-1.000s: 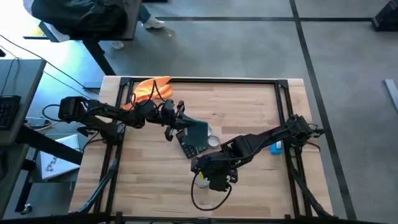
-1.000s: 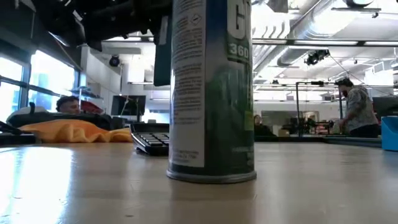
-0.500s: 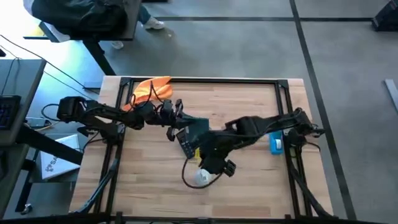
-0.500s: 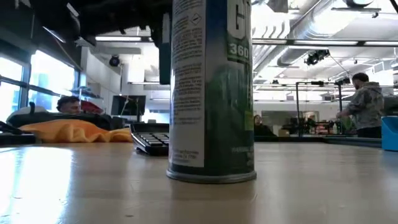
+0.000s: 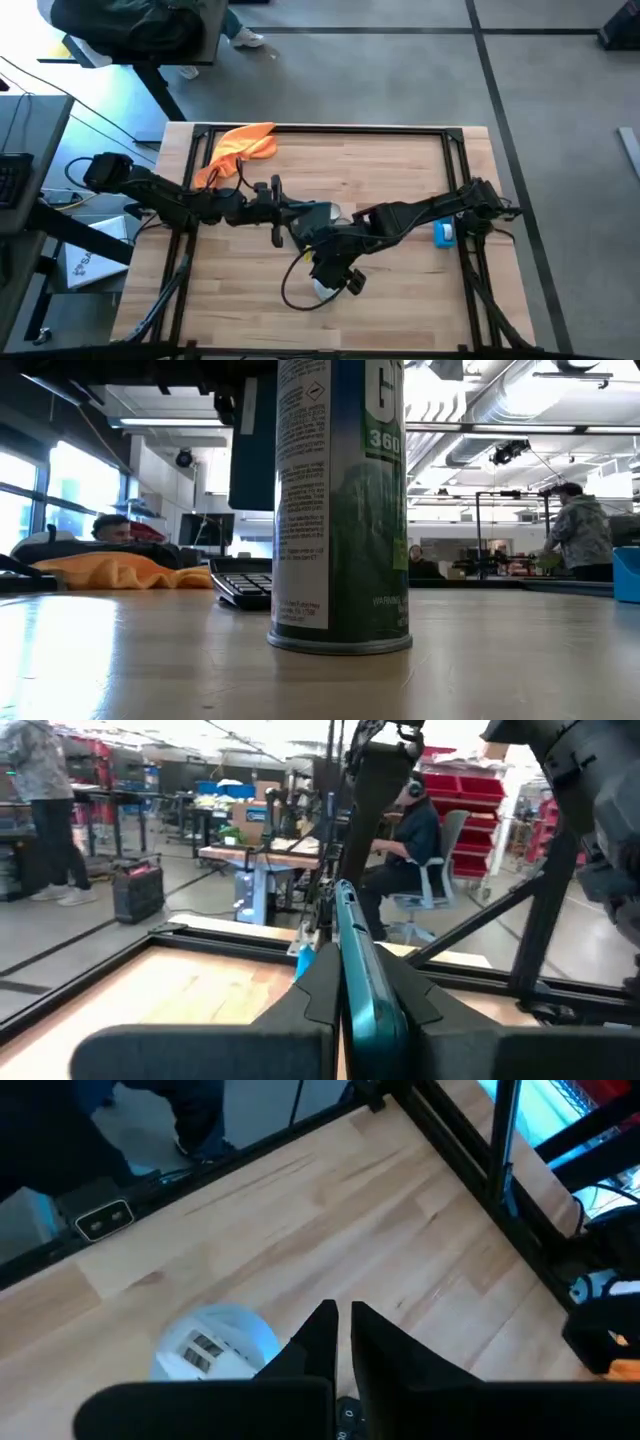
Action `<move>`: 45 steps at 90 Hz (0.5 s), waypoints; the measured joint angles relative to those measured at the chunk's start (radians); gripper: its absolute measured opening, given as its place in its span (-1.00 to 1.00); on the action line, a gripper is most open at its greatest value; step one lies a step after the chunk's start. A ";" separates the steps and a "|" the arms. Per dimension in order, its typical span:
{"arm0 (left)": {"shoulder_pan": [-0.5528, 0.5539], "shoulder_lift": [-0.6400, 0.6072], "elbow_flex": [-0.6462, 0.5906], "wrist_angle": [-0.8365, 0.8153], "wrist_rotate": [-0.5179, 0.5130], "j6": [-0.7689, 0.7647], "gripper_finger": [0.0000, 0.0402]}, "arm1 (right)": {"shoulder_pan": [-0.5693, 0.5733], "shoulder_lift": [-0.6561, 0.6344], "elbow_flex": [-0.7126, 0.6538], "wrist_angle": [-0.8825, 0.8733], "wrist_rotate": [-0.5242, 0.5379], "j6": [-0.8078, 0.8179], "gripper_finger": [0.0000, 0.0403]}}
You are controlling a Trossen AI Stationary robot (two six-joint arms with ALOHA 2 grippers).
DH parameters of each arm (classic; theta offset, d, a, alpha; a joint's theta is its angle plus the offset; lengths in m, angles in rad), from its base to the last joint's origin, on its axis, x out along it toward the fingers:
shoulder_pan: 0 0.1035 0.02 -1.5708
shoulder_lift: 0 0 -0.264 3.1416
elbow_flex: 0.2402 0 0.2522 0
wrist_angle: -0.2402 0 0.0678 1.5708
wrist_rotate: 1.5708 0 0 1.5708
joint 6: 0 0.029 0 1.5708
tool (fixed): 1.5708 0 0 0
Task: Apply microfiber cloth
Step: Spray the back of the black tablet using the white spray bottle
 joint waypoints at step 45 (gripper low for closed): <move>-0.065 0.001 0.000 0.017 -0.137 -0.021 -0.94 | -0.088 -0.436 -0.698 0.756 -0.046 0.174 -1.00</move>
